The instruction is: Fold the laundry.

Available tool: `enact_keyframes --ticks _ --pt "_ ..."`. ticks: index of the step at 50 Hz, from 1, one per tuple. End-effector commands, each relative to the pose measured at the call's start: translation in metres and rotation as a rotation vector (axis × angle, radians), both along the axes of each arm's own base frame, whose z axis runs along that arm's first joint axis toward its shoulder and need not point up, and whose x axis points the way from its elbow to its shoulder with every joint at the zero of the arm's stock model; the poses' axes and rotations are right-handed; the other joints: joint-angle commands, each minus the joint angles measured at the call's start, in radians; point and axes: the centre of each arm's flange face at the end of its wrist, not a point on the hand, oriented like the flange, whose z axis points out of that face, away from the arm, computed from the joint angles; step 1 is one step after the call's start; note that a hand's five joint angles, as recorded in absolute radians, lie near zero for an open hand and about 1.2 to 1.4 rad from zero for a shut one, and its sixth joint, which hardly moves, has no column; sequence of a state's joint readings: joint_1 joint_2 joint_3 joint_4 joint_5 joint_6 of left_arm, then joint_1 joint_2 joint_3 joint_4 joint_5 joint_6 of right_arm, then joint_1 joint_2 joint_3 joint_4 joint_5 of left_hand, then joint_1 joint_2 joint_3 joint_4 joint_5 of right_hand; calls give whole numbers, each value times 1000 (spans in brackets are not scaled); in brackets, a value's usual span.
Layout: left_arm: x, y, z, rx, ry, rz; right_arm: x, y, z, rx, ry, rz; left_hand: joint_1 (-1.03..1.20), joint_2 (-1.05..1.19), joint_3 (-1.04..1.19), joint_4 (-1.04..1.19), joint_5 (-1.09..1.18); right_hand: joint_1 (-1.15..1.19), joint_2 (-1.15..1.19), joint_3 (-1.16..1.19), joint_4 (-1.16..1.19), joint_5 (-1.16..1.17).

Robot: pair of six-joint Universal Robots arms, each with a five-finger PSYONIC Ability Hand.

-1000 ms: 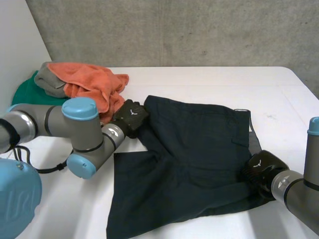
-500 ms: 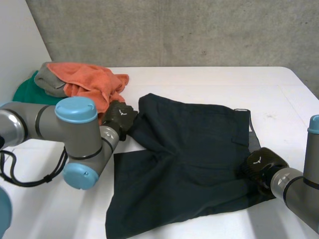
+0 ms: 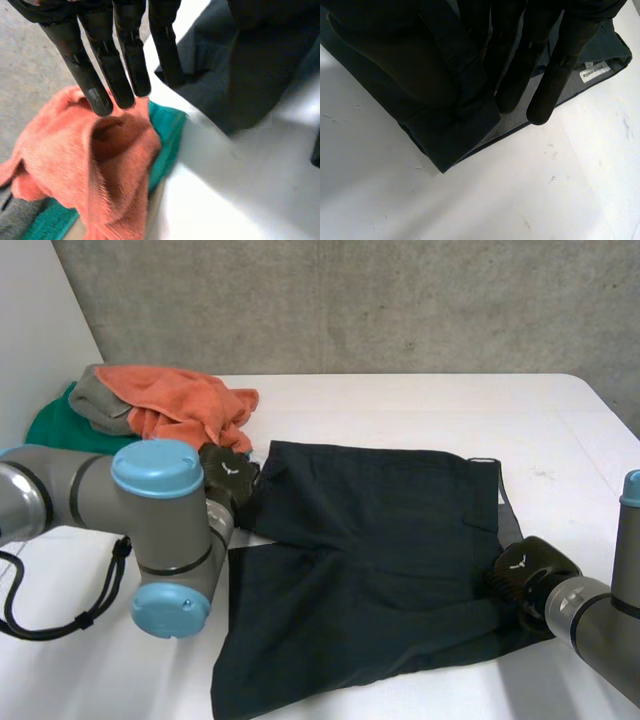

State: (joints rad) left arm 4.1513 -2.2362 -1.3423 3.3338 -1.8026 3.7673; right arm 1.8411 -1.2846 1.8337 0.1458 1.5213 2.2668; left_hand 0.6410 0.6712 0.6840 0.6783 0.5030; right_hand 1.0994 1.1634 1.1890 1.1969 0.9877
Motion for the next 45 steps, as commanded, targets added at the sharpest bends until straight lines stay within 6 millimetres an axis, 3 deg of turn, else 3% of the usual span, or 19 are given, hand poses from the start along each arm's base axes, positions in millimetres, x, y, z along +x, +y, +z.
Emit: enact_keyframes --ticks 1,3,9,11,19,22,29,33,35,37,39,43,45 --pt "12 21 40 -25 49 1 0 -1 3 -6 -21 -16 -131 -161 -174 -168 -167 297 233 207 199 234" --pt "20 41 55 12 77 -2 1 -2 4 -7 -31 -23 -169 -199 -212 -206 -205 297 233 207 199 234" --pt "35 102 70 231 180 -28 2 -5 8 -15 -65 -46 -251 -282 -294 -289 -288 297 233 207 199 234" --pt "41 125 72 340 222 -48 2 -6 9 -17 -78 -57 -254 -284 -297 -292 -291 297 233 207 199 234" --pt "60 179 61 608 252 -92 2 -8 17 -27 -136 -97 -246 -276 -288 -283 -282 297 233 207 199 234" --pt "62 185 55 624 243 -98 2 -8 19 -34 -141 -100 -245 -276 -288 -283 -282 297 233 207 199 234" --pt "55 175 30 587 264 -106 0 -5 23 -41 -153 -112 -111 -141 -154 -148 -147 297 233 207 199 234" --pt "49 165 12 576 264 -98 -1 -2 29 -52 -178 -129 229 199 186 192 193 297 233 207 199 234" --pt "48 162 5 566 256 -79 -6 2 33 -50 -179 -141 718 688 676 681 682 297 233 207 199 234" --pt "49 162 5 555 249 -63 -12 9 37 -32 -164 -151 755 725 712 718 719 297 233 207 199 234" --pt "48 168 7 540 236 -66 -15 17 38 -6 -140 -145 755 725 712 718 719 297 233 207 199 234" --pt "47 199 20 561 187 -144 -23 42 40 82 8 -54 755 725 712 718 719 297 233 207 199 234" --pt "53 226 26 618 85 -199 -32 51 43 127 92 -16 755 725 712 718 719 297 233 207 199 234"
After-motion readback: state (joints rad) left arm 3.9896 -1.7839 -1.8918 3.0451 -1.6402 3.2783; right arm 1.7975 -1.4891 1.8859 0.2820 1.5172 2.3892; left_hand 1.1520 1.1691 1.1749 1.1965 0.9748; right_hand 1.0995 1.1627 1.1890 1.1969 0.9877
